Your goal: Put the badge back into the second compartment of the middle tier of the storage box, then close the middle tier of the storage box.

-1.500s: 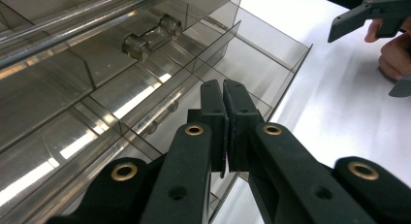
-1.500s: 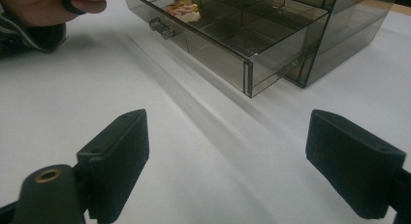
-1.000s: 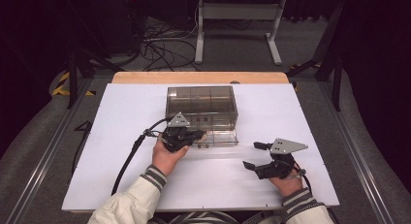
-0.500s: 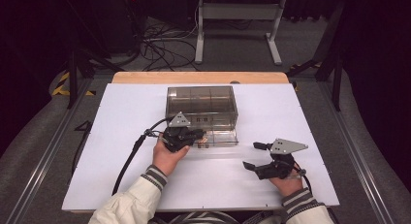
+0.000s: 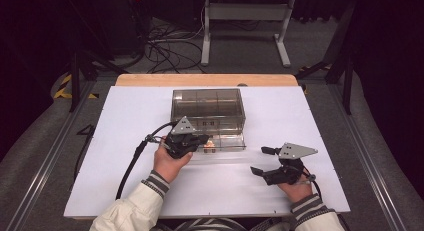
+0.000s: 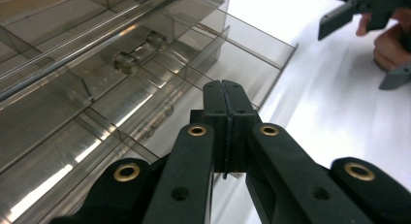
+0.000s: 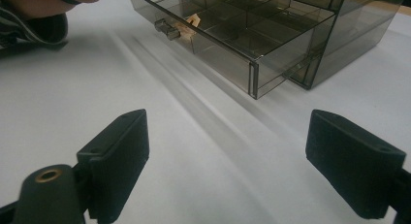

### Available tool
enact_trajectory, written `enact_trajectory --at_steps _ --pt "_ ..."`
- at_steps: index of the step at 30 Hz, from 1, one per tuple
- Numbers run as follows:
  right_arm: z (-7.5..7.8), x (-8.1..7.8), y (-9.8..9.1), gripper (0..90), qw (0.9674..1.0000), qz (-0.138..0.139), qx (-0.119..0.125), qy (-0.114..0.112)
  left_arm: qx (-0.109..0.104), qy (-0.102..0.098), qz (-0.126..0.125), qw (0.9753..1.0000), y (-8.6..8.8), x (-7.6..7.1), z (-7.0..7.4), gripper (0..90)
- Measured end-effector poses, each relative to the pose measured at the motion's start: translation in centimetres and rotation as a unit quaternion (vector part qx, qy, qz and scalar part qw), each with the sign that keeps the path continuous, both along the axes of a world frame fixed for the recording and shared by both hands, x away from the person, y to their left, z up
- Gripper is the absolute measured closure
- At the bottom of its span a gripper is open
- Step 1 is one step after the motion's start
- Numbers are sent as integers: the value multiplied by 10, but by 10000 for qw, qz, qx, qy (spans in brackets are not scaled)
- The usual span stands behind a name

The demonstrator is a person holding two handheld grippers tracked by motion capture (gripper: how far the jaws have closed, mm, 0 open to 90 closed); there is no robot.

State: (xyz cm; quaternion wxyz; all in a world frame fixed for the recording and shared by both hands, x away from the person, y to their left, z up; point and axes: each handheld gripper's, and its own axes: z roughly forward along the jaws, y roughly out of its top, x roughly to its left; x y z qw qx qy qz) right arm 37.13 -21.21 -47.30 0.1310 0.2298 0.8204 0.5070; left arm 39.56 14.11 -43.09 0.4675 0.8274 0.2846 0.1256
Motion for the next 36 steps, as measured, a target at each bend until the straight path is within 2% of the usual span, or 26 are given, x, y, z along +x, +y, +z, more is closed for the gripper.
enact_trajectory --at_steps 3,5,12,16,20,29,36 --pt "0 0 0 161 10000 -1 5 4 14 -20 -43 10000 2 -3 4 900" --pt "0 0 0 161 10000 0 6 5 -12 49 -79 10000 3 -5 6 900" --pt "0 0 0 161 10000 -7 2 10 214 85 -86 9997 7 -7 7 900" --pt "0 0 0 161 10000 -8 4 10 186 131 -92 9997 7 -6 6 900" --pt "0 0 0 161 10000 -8 1 15 254 149 -117 9995 6 -5 6 900" --pt "0 0 0 161 10000 6 8 16 559 359 -282 9974 8 -5 5 900" --pt "0 0 0 161 10000 21 3 6 992 416 -402 9934 7 -8 3 900"
